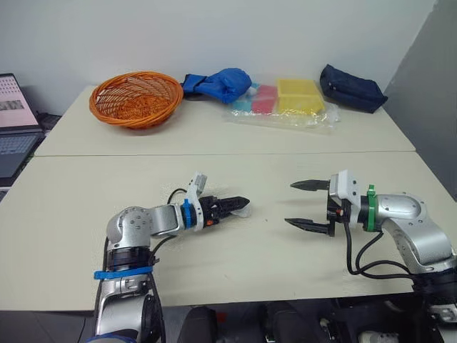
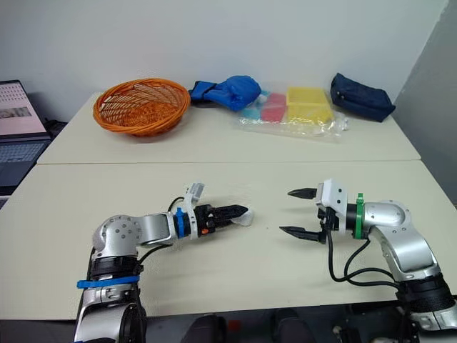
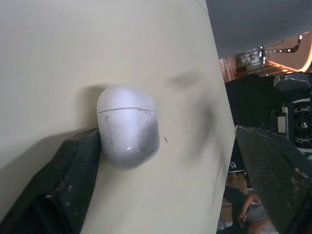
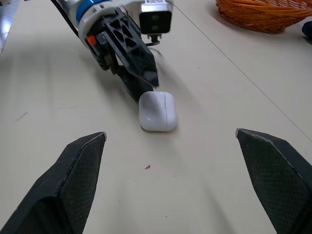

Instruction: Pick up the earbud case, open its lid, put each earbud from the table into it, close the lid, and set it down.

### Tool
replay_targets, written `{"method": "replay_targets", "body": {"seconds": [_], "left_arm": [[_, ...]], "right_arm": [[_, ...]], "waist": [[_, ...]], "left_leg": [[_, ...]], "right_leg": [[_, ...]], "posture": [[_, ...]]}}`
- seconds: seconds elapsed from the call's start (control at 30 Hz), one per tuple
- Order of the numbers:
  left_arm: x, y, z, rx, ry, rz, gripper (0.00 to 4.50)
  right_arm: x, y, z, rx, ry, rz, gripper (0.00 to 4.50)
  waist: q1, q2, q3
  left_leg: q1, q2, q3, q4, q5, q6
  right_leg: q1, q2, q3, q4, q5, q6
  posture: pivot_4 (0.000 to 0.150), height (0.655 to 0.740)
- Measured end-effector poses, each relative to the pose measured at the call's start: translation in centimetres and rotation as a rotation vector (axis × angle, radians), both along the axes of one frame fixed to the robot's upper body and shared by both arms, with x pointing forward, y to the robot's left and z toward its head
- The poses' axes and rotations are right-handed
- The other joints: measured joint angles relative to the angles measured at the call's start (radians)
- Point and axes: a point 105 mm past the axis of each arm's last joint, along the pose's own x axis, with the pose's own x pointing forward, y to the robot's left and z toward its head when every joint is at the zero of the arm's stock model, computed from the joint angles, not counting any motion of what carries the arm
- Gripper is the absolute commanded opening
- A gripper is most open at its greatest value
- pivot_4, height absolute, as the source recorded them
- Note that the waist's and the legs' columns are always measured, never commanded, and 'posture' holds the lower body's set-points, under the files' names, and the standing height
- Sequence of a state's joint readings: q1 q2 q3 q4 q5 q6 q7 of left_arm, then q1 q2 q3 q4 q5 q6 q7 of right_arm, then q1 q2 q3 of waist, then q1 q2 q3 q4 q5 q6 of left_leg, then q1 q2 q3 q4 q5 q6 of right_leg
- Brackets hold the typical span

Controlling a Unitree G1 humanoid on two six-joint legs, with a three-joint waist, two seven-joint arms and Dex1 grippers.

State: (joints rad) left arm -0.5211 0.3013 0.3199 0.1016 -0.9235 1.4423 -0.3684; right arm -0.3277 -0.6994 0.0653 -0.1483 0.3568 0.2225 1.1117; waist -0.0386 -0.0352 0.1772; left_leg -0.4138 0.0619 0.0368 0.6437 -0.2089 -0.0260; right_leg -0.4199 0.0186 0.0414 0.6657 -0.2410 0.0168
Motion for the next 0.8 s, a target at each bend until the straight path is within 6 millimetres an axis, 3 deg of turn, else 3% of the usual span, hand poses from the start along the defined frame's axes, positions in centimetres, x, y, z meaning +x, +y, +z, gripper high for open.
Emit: {"method": "replay_targets", "body": {"seconds": [0.13, 0.2, 0.27, 0.33, 0.4, 0.47, 0.63, 0.8], "left_arm": [[-0.3, 2.6, 0.3, 0.064, -0.011, 0.038, 4.48], [-0.4, 5.9, 0.6, 0.163, -0.067, 0.076, 4.48], [0.3, 9.9, 1.6, 0.318, -0.222, 0.140, 4.48], [1.3, 12.7, 4.2, 0.475, -0.493, 0.143, 4.48], [1.1, 12.8, 6.0, 0.575, -0.695, 0.023, 4.48], [1.0, 12.9, 6.1, 0.657, -0.793, -0.077, 4.48], [1.3, 14.6, 5.3, 0.763, -0.841, -0.117, 4.48], [2.3, 14.3, 7.2, 0.758, -0.965, -0.122, 4.48]], "right_arm": [[0.2, -0.4, -0.3, -0.008, 0.000, -0.004, 4.50], [0.3, -0.7, -0.4, -0.020, -0.004, -0.004, 4.50], [0.5, -1.4, -0.3, -0.020, 0.000, -0.026, 4.50], [0.8, -2.4, 0.2, -0.010, -0.008, -0.057, 4.50], [0.8, -2.6, 0.7, -0.008, -0.032, -0.056, 4.50], [0.7, -2.8, 1.0, -0.012, -0.052, -0.044, 4.50], [0.4, -3.1, 1.6, -0.018, -0.058, -0.029, 4.50], [0.4, -3.0, 2.7, 0.031, -0.061, -0.026, 4.50]], "waist": [[-0.004, 0.000, 0.000], [-0.013, 0.000, 0.000], [-0.017, 0.000, 0.000], [-0.008, 0.001, 0.001], [0.006, 0.001, 0.001], [0.016, 0.001, 0.001], [0.022, 0.001, 0.001], [0.025, 0.001, 0.001]], "left_leg": [[0.000, 0.001, 0.000, -0.001, 0.000, 0.000], [0.000, 0.001, 0.000, -0.002, 0.000, 0.000], [0.000, 0.001, 0.000, -0.003, 0.000, 0.000], [-0.001, 0.001, 0.001, -0.004, 0.000, -0.001], [-0.001, 0.001, 0.003, -0.004, 0.000, -0.001], [-0.002, 0.001, 0.006, -0.006, 0.000, -0.001], [-0.004, 0.001, 0.011, -0.006, 0.000, 0.000], [-0.004, -0.001, 0.011, -0.005, -0.001, 0.000]], "right_leg": [[-0.001, 0.001, 0.000, 0.000, 0.000, -0.001], [-0.002, 0.002, 0.001, 0.000, -0.001, -0.001], [-0.002, 0.001, 0.001, 0.000, -0.002, -0.004], [-0.003, -0.003, 0.000, -0.001, -0.006, -0.012], [-0.003, -0.005, 0.001, -0.002, -0.006, -0.012], [-0.003, -0.007, 0.001, -0.003, -0.008, -0.010], [-0.005, -0.010, 0.002, -0.004, -0.008, -0.006], [-0.005, -0.007, 0.001, -0.003, -0.006, -0.001]], "posture": [[0.150, 0.7400], [0.150, 0.7400], [0.150, 0.7400], [0.150, 0.7400], [0.150, 0.7400], [0.150, 0.7400], [0.150, 0.7400], [0.150, 0.7400]]}}
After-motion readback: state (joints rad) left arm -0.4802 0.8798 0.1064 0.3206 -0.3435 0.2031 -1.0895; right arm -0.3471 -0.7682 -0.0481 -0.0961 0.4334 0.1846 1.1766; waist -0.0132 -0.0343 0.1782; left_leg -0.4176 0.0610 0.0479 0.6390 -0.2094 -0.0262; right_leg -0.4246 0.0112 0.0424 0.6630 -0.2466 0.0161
